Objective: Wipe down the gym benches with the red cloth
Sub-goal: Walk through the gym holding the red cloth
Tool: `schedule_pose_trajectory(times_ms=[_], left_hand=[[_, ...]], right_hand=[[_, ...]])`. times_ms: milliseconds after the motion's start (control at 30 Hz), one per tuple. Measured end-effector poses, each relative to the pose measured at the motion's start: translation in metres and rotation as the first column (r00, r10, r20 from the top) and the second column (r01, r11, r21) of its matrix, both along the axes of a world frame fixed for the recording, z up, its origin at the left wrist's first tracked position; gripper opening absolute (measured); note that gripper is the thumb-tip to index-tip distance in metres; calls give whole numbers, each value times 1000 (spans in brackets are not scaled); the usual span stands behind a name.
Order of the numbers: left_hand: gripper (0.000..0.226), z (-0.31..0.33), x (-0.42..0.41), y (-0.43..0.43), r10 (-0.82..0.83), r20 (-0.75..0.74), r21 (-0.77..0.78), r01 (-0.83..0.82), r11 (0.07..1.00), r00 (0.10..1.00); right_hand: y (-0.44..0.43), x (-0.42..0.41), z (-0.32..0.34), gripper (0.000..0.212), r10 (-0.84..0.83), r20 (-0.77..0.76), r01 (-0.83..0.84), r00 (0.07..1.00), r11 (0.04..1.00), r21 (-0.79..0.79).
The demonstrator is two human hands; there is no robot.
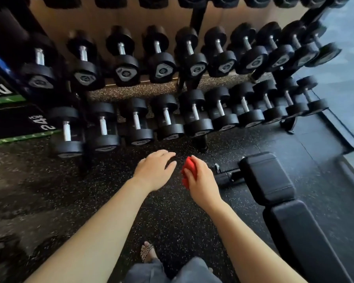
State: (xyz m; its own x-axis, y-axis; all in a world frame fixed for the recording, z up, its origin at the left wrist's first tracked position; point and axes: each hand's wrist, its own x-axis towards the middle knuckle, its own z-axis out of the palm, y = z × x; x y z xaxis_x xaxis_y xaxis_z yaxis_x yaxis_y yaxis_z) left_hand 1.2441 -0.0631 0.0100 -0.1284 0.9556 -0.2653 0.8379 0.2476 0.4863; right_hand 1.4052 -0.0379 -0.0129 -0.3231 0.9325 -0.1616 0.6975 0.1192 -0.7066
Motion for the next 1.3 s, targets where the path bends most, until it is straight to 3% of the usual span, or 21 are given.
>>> schedule_pose_trajectory(times_ms=[333,567,767,1100,1300], left_hand=[[44,8,-163,-65,322,-20,-18,-323,946,946],[44,4,-239,-110,524,-8,-53,-523,850,852],[44,5,-317,-116,656,-16,-54,-656,753,755],[42,9,-453,-89,770,-17,-92,-768,634,637],[43,9,-514,-120,845,-2,-113,-839,532,535]], right_hand=[[-7,-176,3,48,326,-8,-326,945,945,6],[-15,-277,3,45,549,44,-550,835,835,22],[5,-370,-5,40,728,74,-732,682,677,83],[50,-528,-13,41,872,5,-872,489,488,37],[36,-618,-20,39,911,-19,-911,412,412,-9]])
